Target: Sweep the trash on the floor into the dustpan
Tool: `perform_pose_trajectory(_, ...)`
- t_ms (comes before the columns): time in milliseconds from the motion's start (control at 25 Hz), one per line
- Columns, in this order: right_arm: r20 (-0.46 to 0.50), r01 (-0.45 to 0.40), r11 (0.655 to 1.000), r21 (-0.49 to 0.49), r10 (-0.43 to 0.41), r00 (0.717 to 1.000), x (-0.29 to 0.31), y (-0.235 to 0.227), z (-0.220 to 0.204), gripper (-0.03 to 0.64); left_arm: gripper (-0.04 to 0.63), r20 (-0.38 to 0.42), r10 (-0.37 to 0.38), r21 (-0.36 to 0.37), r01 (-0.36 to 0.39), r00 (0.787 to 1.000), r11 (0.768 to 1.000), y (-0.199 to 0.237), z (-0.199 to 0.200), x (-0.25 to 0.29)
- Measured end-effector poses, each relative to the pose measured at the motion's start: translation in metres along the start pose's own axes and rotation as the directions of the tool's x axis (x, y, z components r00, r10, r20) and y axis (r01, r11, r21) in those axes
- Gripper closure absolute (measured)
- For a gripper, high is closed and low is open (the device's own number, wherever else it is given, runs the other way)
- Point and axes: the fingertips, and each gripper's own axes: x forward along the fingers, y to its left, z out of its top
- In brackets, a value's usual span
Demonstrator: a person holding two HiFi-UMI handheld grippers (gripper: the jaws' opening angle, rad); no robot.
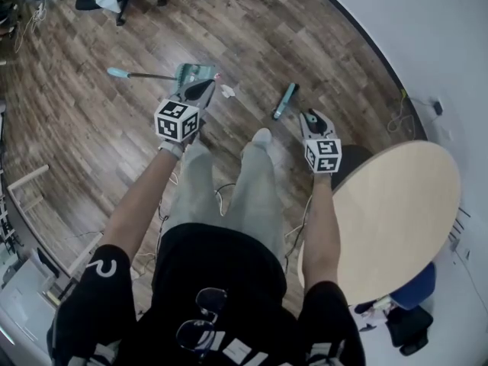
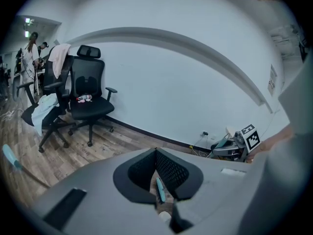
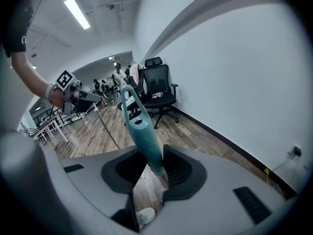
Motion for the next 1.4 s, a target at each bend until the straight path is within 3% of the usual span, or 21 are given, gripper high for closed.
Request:
perform_pose_trajectory(400,0.011,0.058,0.998,0.011,-0.058,0.998,0.058,0.085,0.01,0.508,0.598,-0.006,0.003,-0.048,-0.004,1.0,0.999,0.101,-0.05,-0.067)
perform_pose_trajectory(760,-0.007,0.055,0.998,-0.037,-0.055,0.998,0.146,0.196,0.026,0.5,0.598,-0.012,-0.009,-0.05,0.008,1.0,0.999,0.201,-0.072,-0.126)
perform_pose_trajectory(1160,0.008,-0.02,0.999,-0.045,0.021,1.0,0.228,0.311,0.07,0.497,0.598,-0.01,0.014,-0.097,-0.015,1.0,0.995,0.303,-0.088,-0.176)
perform_pose_trajectory(1400,0.038,-0.115,0.992,-0.049,0.117,0.992,0.267,0.384,0.1,0.494,0.598,0.009,0.034,-0.127,-0.032,0.999,0.991,0.346,-0.092,-0.201)
